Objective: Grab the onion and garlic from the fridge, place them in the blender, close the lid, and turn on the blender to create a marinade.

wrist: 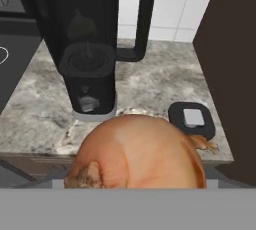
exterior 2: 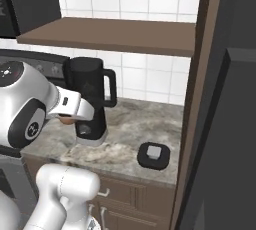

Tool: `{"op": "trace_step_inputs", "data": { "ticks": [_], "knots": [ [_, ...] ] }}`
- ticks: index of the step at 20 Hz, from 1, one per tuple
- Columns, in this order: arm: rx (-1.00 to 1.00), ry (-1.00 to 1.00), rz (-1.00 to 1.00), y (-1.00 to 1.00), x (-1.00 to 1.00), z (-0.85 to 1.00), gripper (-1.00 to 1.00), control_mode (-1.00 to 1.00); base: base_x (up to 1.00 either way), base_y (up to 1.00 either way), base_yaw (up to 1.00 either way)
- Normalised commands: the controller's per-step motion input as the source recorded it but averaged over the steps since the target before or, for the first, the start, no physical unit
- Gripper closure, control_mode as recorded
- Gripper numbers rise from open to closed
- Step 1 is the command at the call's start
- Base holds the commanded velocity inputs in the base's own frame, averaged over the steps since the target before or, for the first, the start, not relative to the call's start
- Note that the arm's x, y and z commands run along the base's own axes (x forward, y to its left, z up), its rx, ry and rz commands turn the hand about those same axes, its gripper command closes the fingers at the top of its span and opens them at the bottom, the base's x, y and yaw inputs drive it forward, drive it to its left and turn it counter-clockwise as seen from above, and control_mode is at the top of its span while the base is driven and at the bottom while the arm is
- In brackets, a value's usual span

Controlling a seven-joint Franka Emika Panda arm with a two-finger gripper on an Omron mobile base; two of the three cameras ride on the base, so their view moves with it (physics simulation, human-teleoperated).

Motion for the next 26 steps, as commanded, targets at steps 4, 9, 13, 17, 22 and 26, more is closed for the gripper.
{"op": "trace_step_inputs", "data": {
  "ticks": [4, 9, 13, 17, 22, 26],
  "knots": [
    [0.00, 0.00, 0.00, 0.00, 0.00, 0.00, 1.00, 1.00, 0.16, -0.15, -0.22],
    [0.00, 0.00, 0.00, 0.00, 0.00, 0.00, 1.00, 1.00, 0.06, -0.07, -0.06],
    [0.00, 0.00, 0.00, 0.00, 0.00, 0.00, 1.00, 1.00, 0.33, -0.24, -0.04],
    [0.00, 0.00, 0.00, 0.00, 0.05, 0.10, 1.00, -1.00, 0.18, -0.10, 0.00],
    [0.02, 0.00, 0.00, 0.07, 0.22, 0.91, 1.00, -1.00, 0.00, 0.00, 0.00],
    [0.00, 0.02, 0.00, 0.37, 0.58, 0.99, 1.00, -1.00, 0.00, 0.00, 0.00]
  ]
}}
